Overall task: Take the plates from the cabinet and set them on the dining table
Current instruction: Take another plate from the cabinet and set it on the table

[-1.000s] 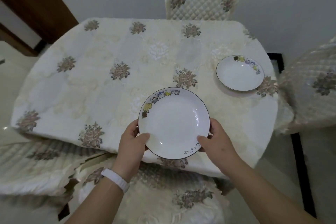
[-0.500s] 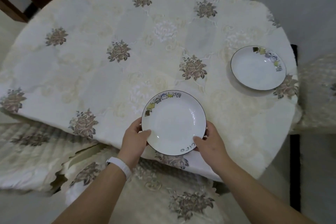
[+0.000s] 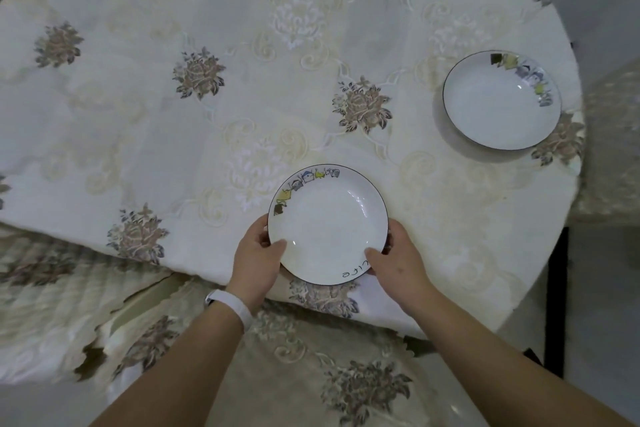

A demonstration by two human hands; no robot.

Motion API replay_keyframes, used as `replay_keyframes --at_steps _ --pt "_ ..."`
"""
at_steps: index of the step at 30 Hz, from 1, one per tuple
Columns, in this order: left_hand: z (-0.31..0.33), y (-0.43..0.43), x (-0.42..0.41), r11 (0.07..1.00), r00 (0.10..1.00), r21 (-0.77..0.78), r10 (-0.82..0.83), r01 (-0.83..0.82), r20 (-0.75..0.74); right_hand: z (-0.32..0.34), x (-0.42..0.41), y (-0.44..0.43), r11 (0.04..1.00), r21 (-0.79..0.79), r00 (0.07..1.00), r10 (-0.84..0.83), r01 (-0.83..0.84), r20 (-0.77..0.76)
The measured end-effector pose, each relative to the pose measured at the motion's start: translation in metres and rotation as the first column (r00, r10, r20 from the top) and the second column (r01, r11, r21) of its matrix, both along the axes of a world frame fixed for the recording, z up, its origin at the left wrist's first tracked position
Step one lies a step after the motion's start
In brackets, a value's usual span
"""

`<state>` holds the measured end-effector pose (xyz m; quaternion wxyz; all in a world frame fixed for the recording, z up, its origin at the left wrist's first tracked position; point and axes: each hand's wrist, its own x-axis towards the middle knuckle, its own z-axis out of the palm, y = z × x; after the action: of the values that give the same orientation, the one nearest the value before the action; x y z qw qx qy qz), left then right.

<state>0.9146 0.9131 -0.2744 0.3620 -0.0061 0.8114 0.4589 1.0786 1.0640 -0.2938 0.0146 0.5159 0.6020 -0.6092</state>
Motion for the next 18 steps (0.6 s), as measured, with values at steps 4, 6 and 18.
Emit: replay_keyframes --at_steps 4,6,18 --pt "0.002 0.005 -0.002 0.996 0.996 -0.068 -0.063 0.058 -0.069 -0.003 0.001 0.003 0.998 0.024 0.998 0.056 -0.056 0.007" --pt "0.002 0.005 -0.001 0.994 0.994 -0.086 -0.071 0.064 -0.079 0.000 0.001 0.006 0.996 0.026 0.996 0.084 -0.085 0.004" --pt "0.064 -0.044 0.028 0.987 0.965 -0.138 -0.112 0.081 -0.237 0.049 0.034 0.046 0.861 0.385 0.943 0.313 -0.331 0.111"
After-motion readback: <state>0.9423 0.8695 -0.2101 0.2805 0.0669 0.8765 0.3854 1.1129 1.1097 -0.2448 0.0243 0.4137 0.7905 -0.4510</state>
